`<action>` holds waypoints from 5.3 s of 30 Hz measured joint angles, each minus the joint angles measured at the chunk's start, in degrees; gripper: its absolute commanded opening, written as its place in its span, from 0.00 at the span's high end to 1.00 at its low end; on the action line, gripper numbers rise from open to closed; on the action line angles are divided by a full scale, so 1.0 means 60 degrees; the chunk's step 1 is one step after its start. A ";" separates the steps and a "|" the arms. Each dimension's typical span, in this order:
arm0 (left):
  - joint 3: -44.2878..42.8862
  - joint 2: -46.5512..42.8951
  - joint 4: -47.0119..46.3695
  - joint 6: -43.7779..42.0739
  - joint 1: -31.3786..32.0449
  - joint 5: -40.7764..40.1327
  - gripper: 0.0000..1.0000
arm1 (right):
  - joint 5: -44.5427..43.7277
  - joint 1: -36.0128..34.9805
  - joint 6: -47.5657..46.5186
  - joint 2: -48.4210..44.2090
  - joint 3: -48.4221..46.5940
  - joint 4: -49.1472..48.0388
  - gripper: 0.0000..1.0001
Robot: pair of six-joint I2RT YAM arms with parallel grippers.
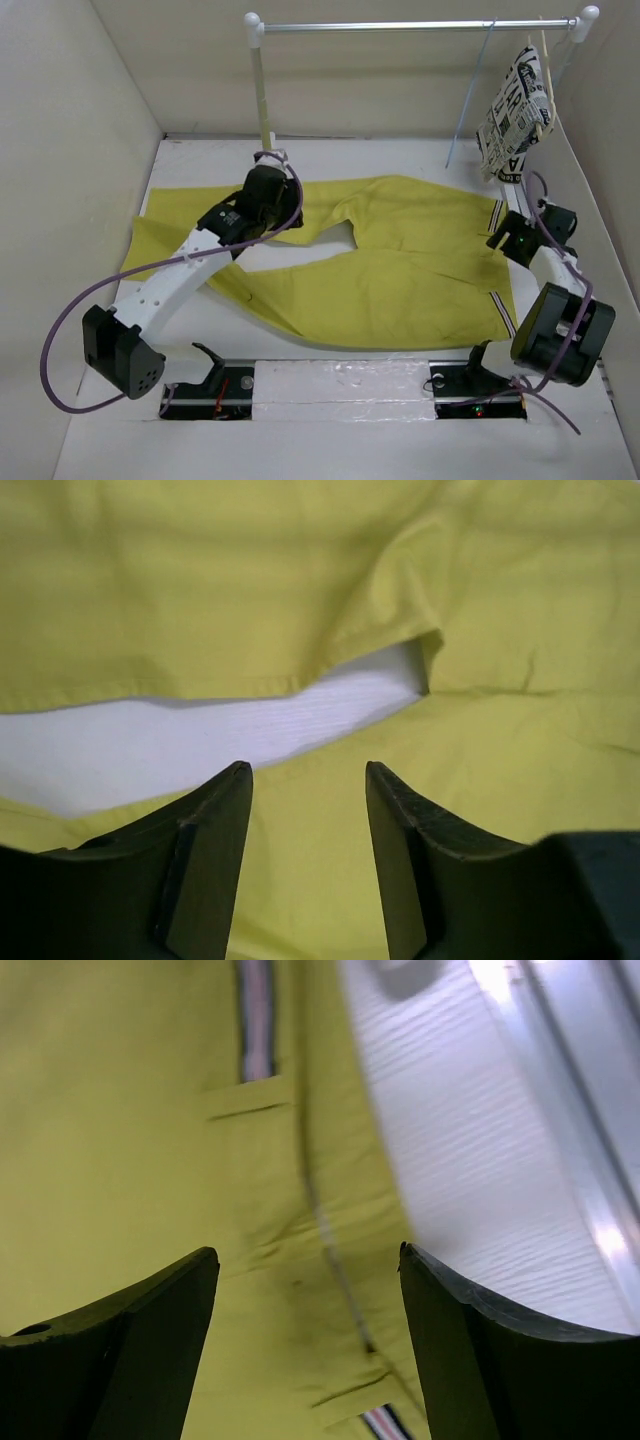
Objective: Place the trousers on the hanger
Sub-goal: Flatten out the trousers at the center of the board, then fold the trousers at the center of the board.
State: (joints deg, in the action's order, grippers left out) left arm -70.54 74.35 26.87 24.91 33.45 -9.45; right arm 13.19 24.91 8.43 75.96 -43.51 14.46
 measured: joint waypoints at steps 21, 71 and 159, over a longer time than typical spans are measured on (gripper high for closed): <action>0.2029 0.0222 -0.1086 0.1475 0.3348 -0.0321 0.43 | 0.2149 0.1381 -0.0976 0.3373 -0.1104 -0.0911 1.00; 0.4772 -0.0098 0.0637 0.2801 -1.2214 0.0900 0.50 | -0.0124 -1.0550 0.0408 -0.4605 0.2302 0.0699 0.77; -0.0568 -0.5053 0.2280 0.0106 -0.2962 -0.2798 1.00 | -0.4375 0.2987 0.3384 -0.3300 0.1319 0.4594 0.32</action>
State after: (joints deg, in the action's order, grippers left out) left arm -73.95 44.03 40.56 25.54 15.68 -26.24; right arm -13.06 42.83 28.73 56.16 -35.59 42.02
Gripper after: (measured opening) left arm 0.007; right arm 0.677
